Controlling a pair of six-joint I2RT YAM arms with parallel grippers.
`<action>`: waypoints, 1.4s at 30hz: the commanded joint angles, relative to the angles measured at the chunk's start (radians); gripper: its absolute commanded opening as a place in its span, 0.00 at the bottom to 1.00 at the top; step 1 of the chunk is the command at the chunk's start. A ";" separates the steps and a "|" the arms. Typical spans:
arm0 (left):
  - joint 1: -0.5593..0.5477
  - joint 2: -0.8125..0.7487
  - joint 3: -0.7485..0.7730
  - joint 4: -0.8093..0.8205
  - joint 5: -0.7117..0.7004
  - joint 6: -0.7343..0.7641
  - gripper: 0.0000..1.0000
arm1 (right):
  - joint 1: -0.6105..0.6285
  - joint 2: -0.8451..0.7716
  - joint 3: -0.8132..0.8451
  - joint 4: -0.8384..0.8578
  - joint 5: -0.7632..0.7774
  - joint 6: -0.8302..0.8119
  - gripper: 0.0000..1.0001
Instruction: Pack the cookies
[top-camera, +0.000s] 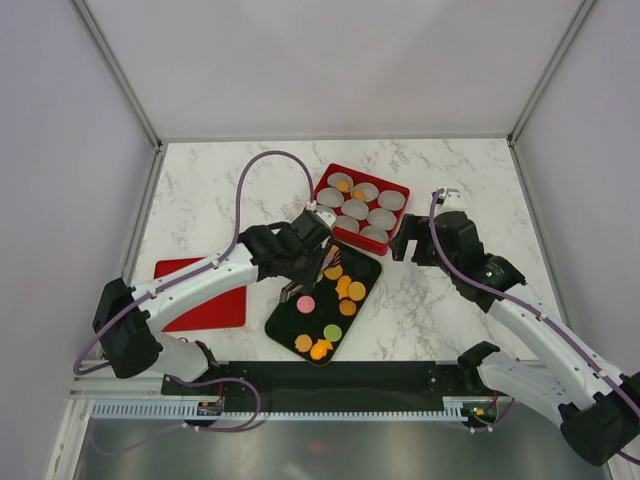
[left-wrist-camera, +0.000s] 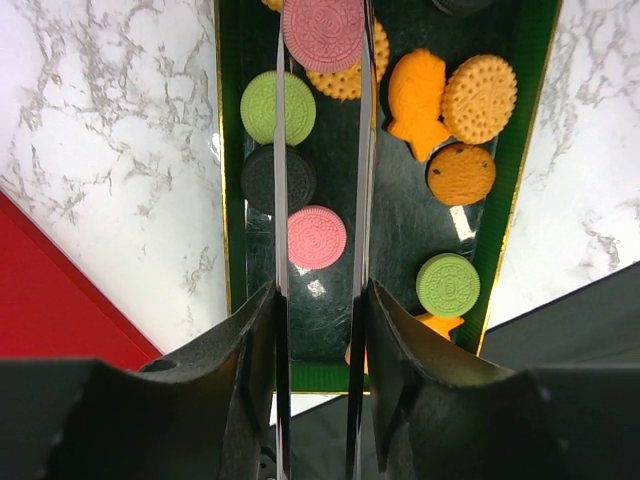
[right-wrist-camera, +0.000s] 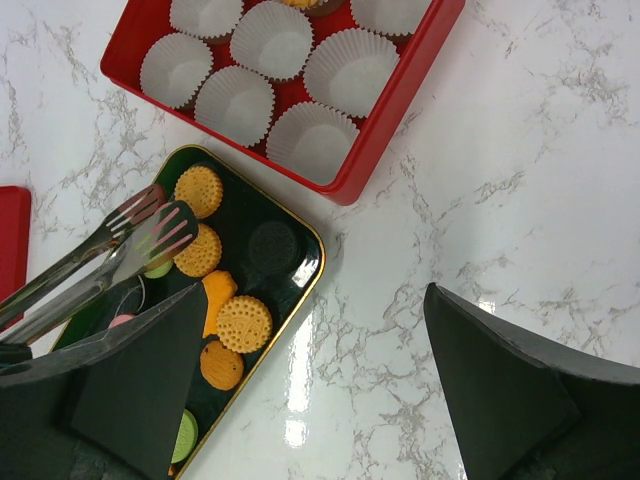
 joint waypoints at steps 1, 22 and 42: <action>-0.004 -0.061 0.067 -0.010 0.003 0.015 0.42 | 0.000 -0.019 0.010 0.023 0.008 -0.003 0.98; 0.046 0.468 0.729 0.053 -0.026 0.091 0.41 | -0.001 -0.068 0.100 -0.080 0.063 -0.005 0.98; 0.092 0.765 0.942 0.097 0.020 0.119 0.42 | -0.001 -0.146 0.125 -0.186 0.089 0.000 0.98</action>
